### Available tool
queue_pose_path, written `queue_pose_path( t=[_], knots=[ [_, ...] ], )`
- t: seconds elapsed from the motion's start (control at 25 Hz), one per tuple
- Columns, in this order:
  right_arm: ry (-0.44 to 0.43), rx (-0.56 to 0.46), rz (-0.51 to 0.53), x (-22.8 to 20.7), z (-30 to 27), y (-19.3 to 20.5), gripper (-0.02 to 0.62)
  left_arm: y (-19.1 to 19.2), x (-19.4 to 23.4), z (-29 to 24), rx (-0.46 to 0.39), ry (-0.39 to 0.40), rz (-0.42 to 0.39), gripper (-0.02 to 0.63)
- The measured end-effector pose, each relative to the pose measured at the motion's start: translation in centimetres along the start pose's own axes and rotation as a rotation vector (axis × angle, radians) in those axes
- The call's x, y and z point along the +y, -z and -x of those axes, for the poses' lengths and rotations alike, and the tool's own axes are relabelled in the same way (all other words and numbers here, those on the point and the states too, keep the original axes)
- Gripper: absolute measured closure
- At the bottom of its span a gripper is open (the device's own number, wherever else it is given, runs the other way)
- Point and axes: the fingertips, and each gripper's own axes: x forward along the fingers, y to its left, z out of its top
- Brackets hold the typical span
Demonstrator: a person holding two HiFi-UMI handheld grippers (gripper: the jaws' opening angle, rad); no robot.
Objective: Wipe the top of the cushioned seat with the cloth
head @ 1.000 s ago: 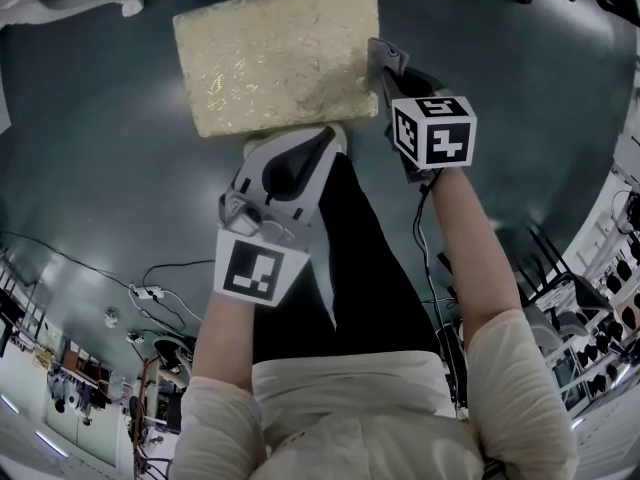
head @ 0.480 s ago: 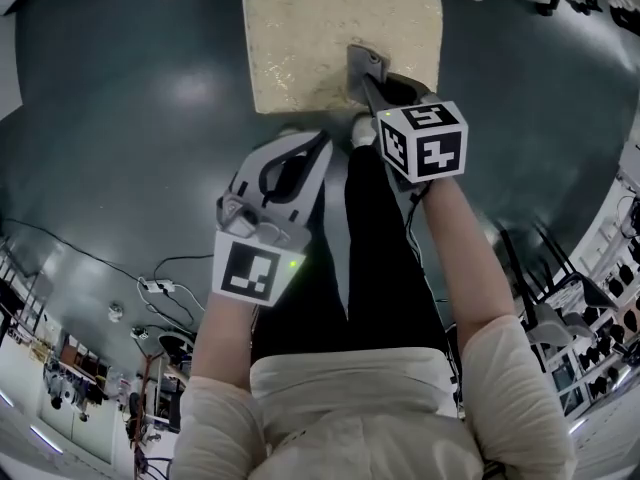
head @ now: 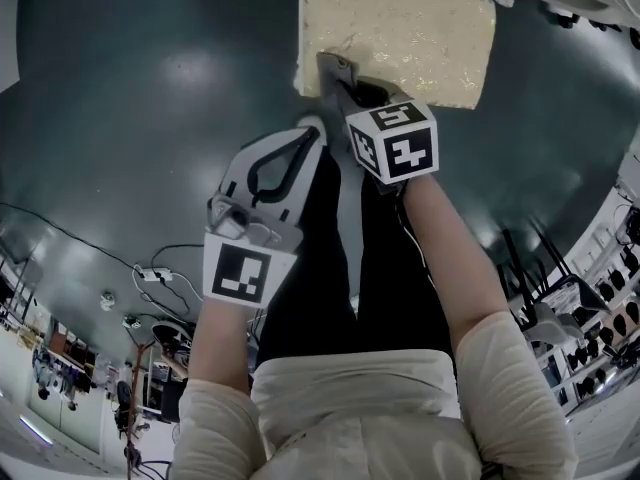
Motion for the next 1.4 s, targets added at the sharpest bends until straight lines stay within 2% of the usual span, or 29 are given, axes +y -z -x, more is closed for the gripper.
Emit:
queue_pose_path(
  t=[0.36,0.56,0.8,1.2,1.4],
  knots=[
    [-0.014,0.007,-0.018,1.3,-3.1,-0.1,0.568,2.3,1.6,1.0,0.006,-0.02,0.04,0.603],
    [-0.014,-0.021,0.017,0.9,-3.2,-0.1,0.568,2.8,1.3,-0.1,0.016,-0.024,0.055,0.603],
    [-0.035,0.003,-0.027,0.3,-3.0,0.1,0.568,2.5,0.4,-1.1,0.017,-0.026,0.073,0.603],
    [-0.057,0.002,-0.033,-2.4,-1.3,1.9,0.568,2.6,-0.6,-2.3,0.027,-0.073,0.091,0.603],
    [-0.062,-0.008,-0.05,-4.6,0.3,2.7,0.568,1.9,-2.2,-3.5,0.035,-0.053,0.071,0.603]
  ],
)
